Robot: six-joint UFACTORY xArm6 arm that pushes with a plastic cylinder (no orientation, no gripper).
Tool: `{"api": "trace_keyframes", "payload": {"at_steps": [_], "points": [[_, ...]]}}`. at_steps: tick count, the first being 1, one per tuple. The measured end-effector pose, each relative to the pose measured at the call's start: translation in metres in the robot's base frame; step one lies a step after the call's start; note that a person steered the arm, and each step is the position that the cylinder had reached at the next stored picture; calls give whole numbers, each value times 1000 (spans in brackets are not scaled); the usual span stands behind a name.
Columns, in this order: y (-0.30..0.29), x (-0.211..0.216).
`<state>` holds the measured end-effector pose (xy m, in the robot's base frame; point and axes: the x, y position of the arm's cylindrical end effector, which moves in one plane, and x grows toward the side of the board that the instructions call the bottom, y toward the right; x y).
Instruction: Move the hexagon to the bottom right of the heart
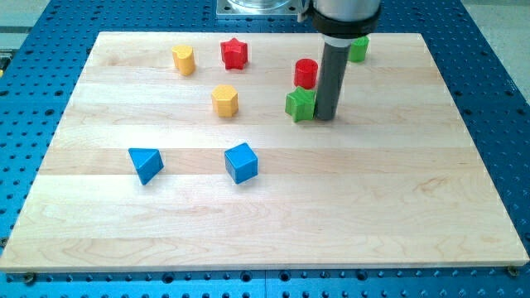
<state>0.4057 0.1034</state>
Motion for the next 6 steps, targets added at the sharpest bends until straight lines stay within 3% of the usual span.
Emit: {"api": "trace_keyframes", "payload": {"at_steps": [1,2,3,4,6], "points": [[-72,57],[-153,26],[-138,-19],[-136,-38],[-175,-73]]}}
